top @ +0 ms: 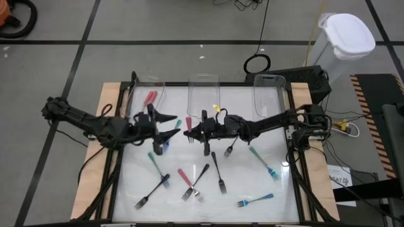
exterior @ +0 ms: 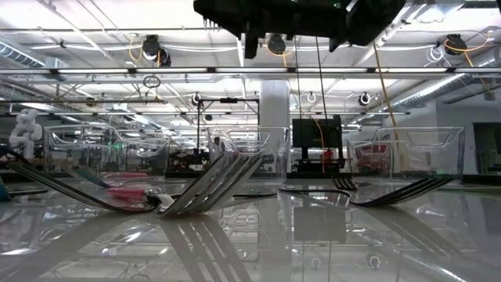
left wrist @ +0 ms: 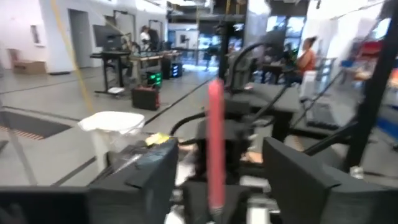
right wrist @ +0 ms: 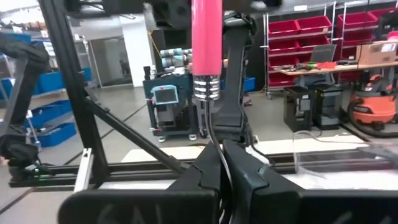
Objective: Sort silverware by color (type)
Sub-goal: Put the pink fork into the left transparent bin
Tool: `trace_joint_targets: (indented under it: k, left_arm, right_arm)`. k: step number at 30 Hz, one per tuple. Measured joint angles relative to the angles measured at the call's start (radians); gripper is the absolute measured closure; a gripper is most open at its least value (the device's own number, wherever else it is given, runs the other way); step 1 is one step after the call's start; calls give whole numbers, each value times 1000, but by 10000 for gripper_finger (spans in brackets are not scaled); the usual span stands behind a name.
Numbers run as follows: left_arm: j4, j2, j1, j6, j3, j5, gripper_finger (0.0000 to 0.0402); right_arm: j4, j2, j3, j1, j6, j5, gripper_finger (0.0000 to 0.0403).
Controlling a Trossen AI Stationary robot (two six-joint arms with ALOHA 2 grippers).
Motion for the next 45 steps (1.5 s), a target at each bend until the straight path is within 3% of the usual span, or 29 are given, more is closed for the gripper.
trace_joint_targets:
  k: [4,7,10,18,23,34,39,45]
  left_arm:
    - [-55,0,70,9,0,65,113]
    - [-54,0,102,57,0,158,106]
    - [-52,0,123,92,0,241,109]
    - [-52,11,179,114,0,276,130]
    - [-21,32,222,109,0,370,142]
    - [76,68,263,105,0,409,151]
    - [79,68,264,79,0,410,197]
    - [76,68,264,70,0,410,316]
  right_arm:
    - [-39,0,35,-18,-34,-20,402]
    - [-61,0,49,-34,-57,-23,402]
    - [-63,0,49,-52,-61,-24,401]
    - [-63,0,49,-77,-78,-25,400]
    - [-72,0,49,-77,-90,-25,400]
    - [-118,1,49,-76,-113,-26,399]
    - [-117,1,49,-76,-113,-26,399]
    - [-115,1,49,-76,-113,-27,399]
